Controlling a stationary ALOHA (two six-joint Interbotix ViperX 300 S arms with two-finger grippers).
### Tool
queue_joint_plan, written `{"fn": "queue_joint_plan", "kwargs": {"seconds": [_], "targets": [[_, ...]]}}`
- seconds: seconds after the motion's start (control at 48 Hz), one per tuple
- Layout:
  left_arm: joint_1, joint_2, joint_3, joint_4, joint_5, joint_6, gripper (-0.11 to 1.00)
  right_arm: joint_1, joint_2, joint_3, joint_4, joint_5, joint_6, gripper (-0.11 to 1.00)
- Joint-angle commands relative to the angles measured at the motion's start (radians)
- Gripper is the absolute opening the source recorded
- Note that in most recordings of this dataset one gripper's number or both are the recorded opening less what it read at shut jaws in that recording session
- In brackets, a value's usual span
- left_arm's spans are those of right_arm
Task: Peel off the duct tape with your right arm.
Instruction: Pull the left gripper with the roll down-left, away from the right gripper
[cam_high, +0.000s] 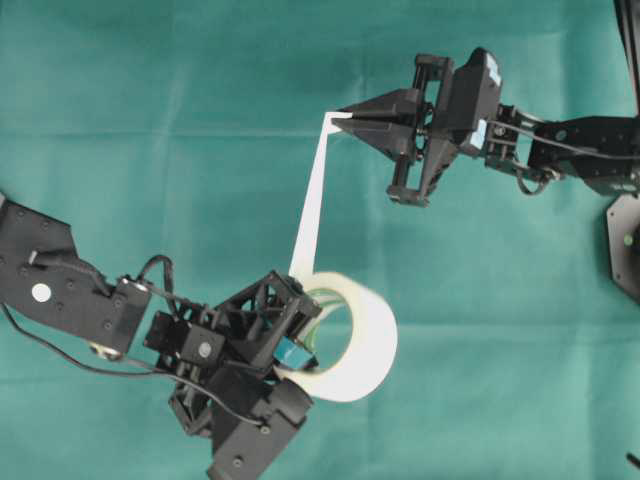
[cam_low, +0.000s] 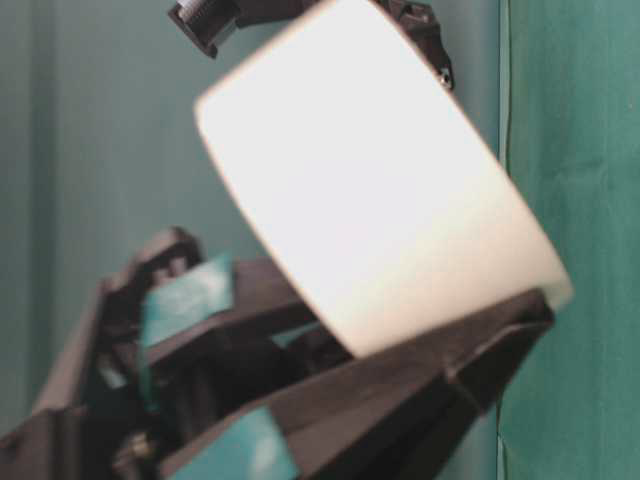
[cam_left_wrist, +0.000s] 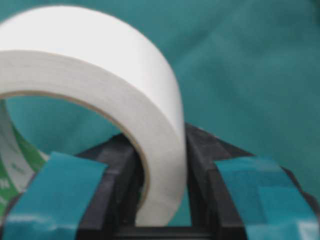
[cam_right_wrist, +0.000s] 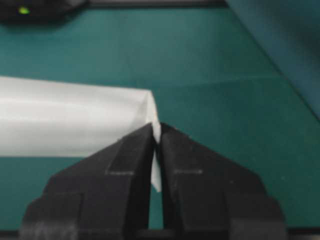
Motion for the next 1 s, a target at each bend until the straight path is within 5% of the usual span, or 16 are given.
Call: {"fn": "queue_joint_plan", "kwargs": {"seconds": [0.0, 0.521, 0.98], "targets": [[-0.064, -0.025, -0.038, -0.006, -0.044, 0.011, 0.21, -0.064, 0.009, -0.038, 0.008, -0.008, 0.002, -0.09], [-0.097, -0.051, -0.04, -0.005, -0.114, 0.046, 0.21, -0.095, 0.043, -0.051, 0.006, -0.002, 0.005, -0.09], [-0.097, -0.075, -0.034, -0.005, -0.155, 0.173, 0.21, -0.095, 0.043, -0.046, 0.008, 0.026, 0.005, -0.09]]}}
